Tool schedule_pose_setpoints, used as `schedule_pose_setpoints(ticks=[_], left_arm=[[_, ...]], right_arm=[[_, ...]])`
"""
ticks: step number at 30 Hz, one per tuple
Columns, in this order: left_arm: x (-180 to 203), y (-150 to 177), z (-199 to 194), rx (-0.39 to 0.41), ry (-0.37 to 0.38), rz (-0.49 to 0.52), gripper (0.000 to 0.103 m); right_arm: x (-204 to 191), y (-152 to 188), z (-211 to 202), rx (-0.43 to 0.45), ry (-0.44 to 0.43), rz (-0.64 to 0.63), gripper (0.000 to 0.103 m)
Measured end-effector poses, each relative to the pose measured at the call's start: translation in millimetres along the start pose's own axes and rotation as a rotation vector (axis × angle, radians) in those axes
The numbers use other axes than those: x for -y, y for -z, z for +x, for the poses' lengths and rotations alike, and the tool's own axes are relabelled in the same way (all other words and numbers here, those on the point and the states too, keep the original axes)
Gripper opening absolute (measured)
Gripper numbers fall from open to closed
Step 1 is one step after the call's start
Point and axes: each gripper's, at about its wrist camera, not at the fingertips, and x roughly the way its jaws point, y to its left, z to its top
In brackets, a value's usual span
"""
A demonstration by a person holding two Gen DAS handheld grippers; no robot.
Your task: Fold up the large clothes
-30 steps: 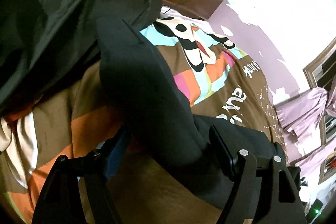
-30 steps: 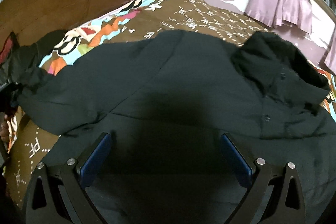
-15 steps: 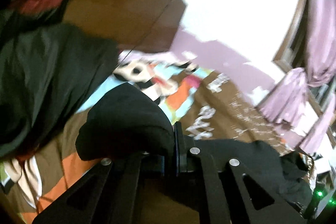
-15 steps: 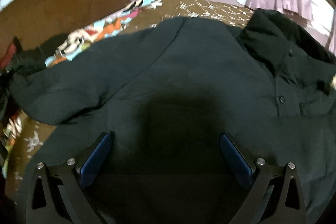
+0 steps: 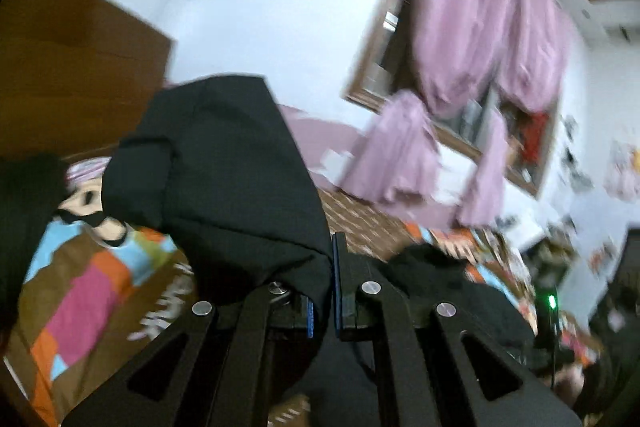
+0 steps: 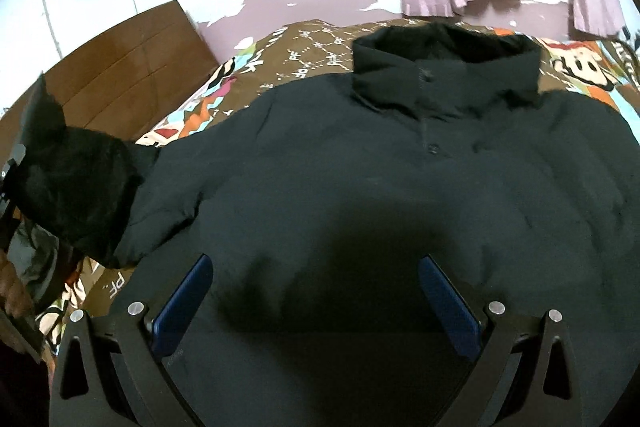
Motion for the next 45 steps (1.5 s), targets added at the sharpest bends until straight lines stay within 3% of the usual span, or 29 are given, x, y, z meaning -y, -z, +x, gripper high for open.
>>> schedule_pose_setpoints(ticks=[5, 13, 24, 28, 33, 38, 41, 45], left_arm=[[62.9, 30.6, 26.7, -0.152, 0.119, 0.126, 0.005], [126.9, 90.2, 61.0, -0.403, 0.172, 0.251, 0.005], [148.9, 147.9, 87.8, -0.659, 0.139, 0.327, 0.005], [147.2, 153.4, 86.0, -0.664, 0.168, 0.332, 0.016], [151.0, 158.2, 81.9, -0.664, 0.199, 0.357, 0.026], [146.0, 164.3, 78.7, -0.67, 0.202, 0.347, 0.027], [145.3, 164.1, 77.0, -0.669, 0.208, 0.339, 0.027], [147.6, 163.4, 81.4, -0.666, 0.212, 0.348, 0.03]], right_arm=[[22.2, 4.5, -19.4, 0.024, 0.014, 0.041, 0.103], [62.0, 9.8, -41.7, 0.049, 0.026, 0.148, 0.103], [94.0, 20.4, -43.2, 0.01, -0.291, 0.437, 0.103], [103.3, 24.2, -30.8, -0.03, -0.407, 0.584, 0.103], [104.3, 24.2, -30.3, -0.03, -0.504, 0.621, 0.103], [89.4, 29.1, -24.8, -0.099, -0.485, 0.56, 0.103], [80.2, 29.5, -21.3, -0.145, -0.421, 0.506, 0.092], [74.8, 31.0, -20.9, -0.187, -0.397, 0.489, 0.062]])
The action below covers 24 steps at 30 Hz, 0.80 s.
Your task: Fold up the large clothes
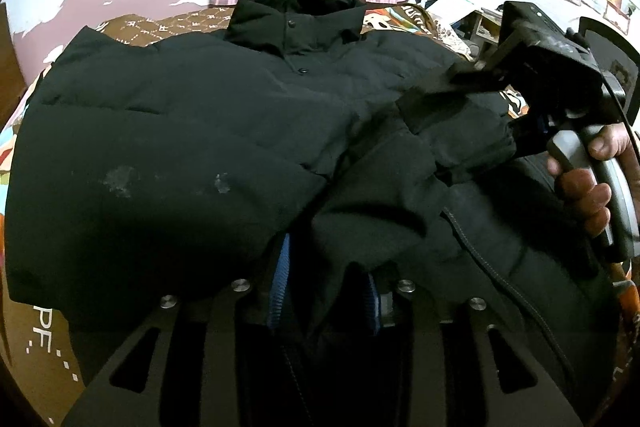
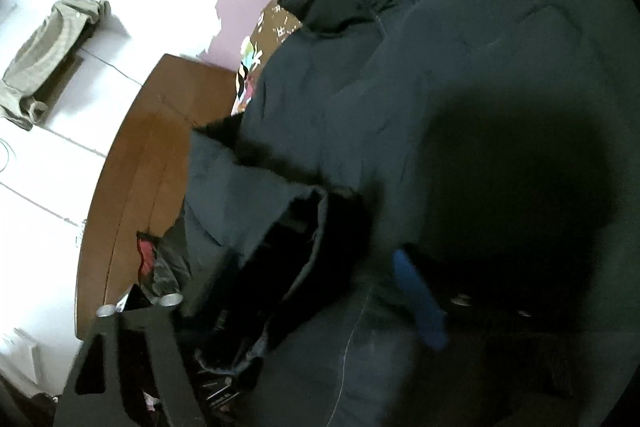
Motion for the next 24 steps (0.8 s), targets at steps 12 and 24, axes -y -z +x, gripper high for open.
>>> schedule_pose_setpoints(ticks=[12, 24], left_arm=[[-1.0, -3.5, -28.4, 0.096, 0.18, -0.018, 0.049], [-0.6, -27.1, -61.4, 0.158, 0.032, -0.112, 0.056]], right_arm=[[-36.2, 8.5, -40.3, 0.114, 0.099, -0.208, 0.006], [-28.8, -16.4, -121.2, 0.417, 0.296, -0.315, 0.006]])
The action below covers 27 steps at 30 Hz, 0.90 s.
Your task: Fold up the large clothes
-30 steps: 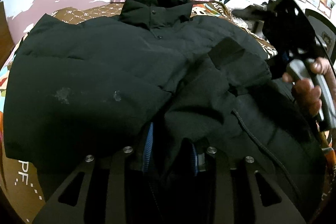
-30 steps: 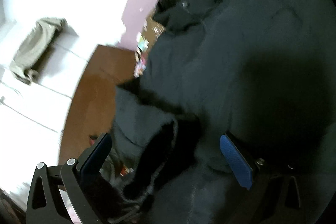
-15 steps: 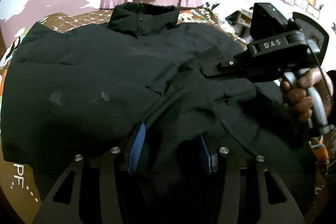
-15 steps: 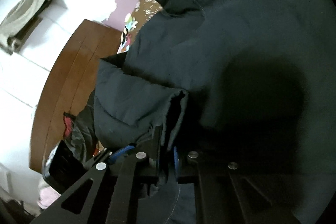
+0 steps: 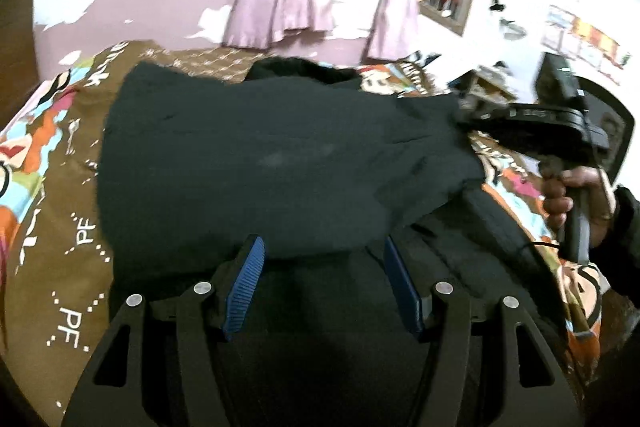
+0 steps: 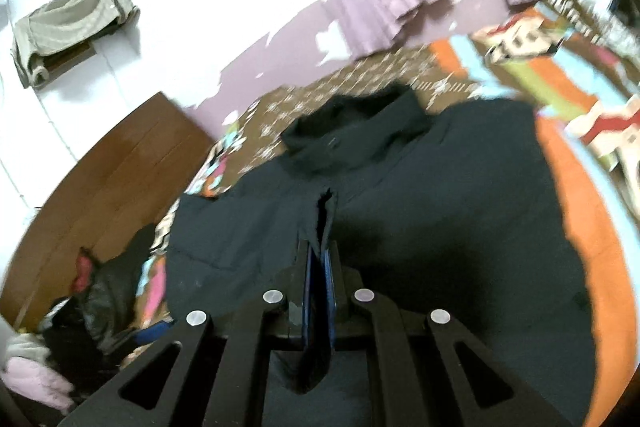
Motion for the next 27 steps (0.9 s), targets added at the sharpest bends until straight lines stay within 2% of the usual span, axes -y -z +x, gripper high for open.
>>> schedule_pose_setpoints(ticks=[5, 9, 11, 14, 15, 17, 18, 19, 21, 25, 27], left_arm=[[-10.9, -9.1, 6.6, -0.012, -0.032, -0.063, 0.056], [-21.2, -27.0, 18.3, -0.012, -0.117, -0.072, 0.056], [-27.8, -37.2, 26.7, -0.019, -0.156, -0.09, 0.056], [-36.8, -47.4, 35.7, -0.027, -0.182, -0.123, 0.056], [-40.1, -49.7, 36.6, -0.025, -0.186, -0.128, 0.056], [-45.0, -54.5, 40.4, -0.02, -0.203, -0.131, 0.056], [-46.7, -56.2, 43.3, -0.023, -0.209, -0.13, 0.056], [-47.2, -55.6, 46.6, -0.03, -0.221, -0.126, 0.056], [-47.2, -51.4, 53.2, -0.047, -0.236, -0.118, 0.056], [-44.9, -37.4, 67.5, -0.082, -0.265, -0.075, 0.056], [-43.0, -30.2, 73.4, -0.094, -0.272, -0.049, 0.057]], right_arm=[[24.7, -9.7, -2.5, 0.066, 0.13, -0.006, 0.006], [49.8, -10.6, -2.0, 0.09, 0.24, 0.017, 0.006], [52.3, -7.9, 3.0, 0.078, 0.251, -0.001, 0.006], [48.3, -2.9, 10.5, 0.047, 0.203, -0.039, 0.006], [46.6, -0.8, 11.1, 0.04, 0.19, -0.056, 0.009], [43.8, 3.1, 18.3, 0.004, 0.173, -0.084, 0.031], [45.2, 6.1, 21.8, -0.017, 0.176, -0.082, 0.055], [48.6, 9.4, 23.0, -0.02, 0.18, -0.067, 0.064], [55.6, 14.7, 25.5, -0.042, 0.162, -0.026, 0.064], [79.8, 28.1, 42.7, -0.151, 0.121, 0.108, 0.064], [83.8, 32.8, 44.3, -0.166, 0.095, 0.146, 0.061]])
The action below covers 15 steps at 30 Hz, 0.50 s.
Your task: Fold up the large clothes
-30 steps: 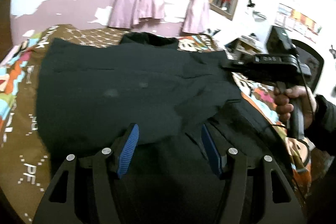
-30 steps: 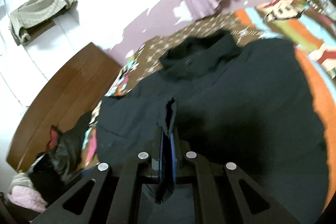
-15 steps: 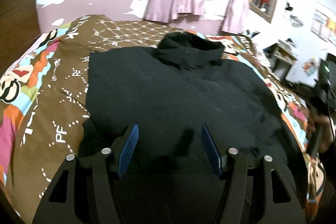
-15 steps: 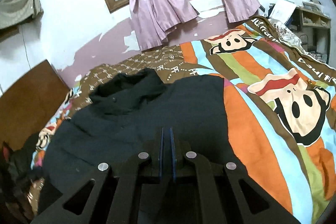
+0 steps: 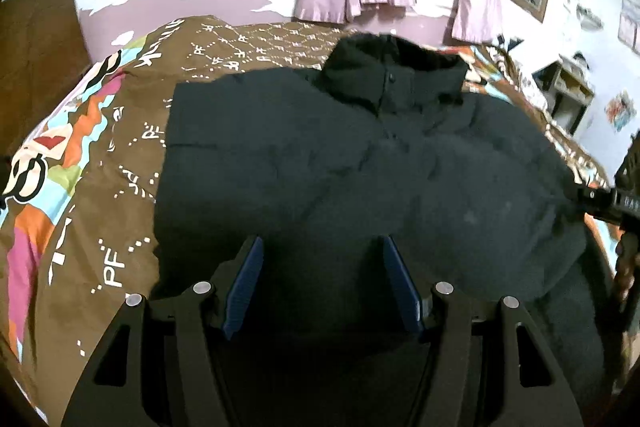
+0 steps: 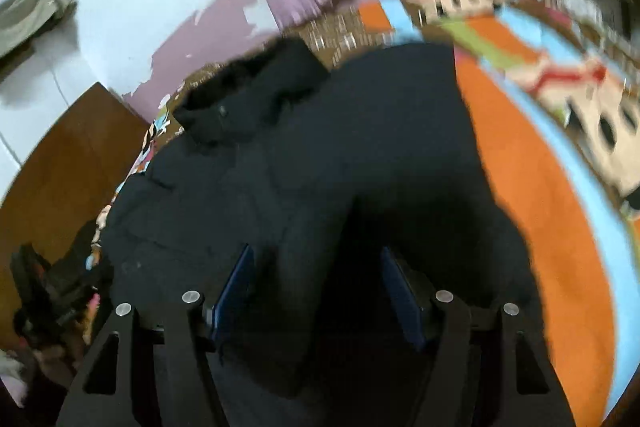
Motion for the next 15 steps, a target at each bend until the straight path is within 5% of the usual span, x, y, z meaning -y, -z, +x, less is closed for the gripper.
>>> schedule_pose_setpoints(ticks=[4, 9, 15], left_arm=[[7.8, 6.5, 5.6, -0.011, -0.009, 0.042, 0.066], [13.2, 6.7, 7.3, -0.019, -0.002, 0.071, 0.066], [25.3, 6.0, 2.0, -0.021, 0.126, 0.055, 0.066]], right_arm=[[-8.6, 2.1, 1.6, -0.02, -0.005, -0.032, 0.011], [-20.9, 0.5, -24.3, 0.093, 0.036, -0.11, 0.005], [-4.5, -16.8, -42.0, 0.168, 0.179, -0.079, 0.005]])
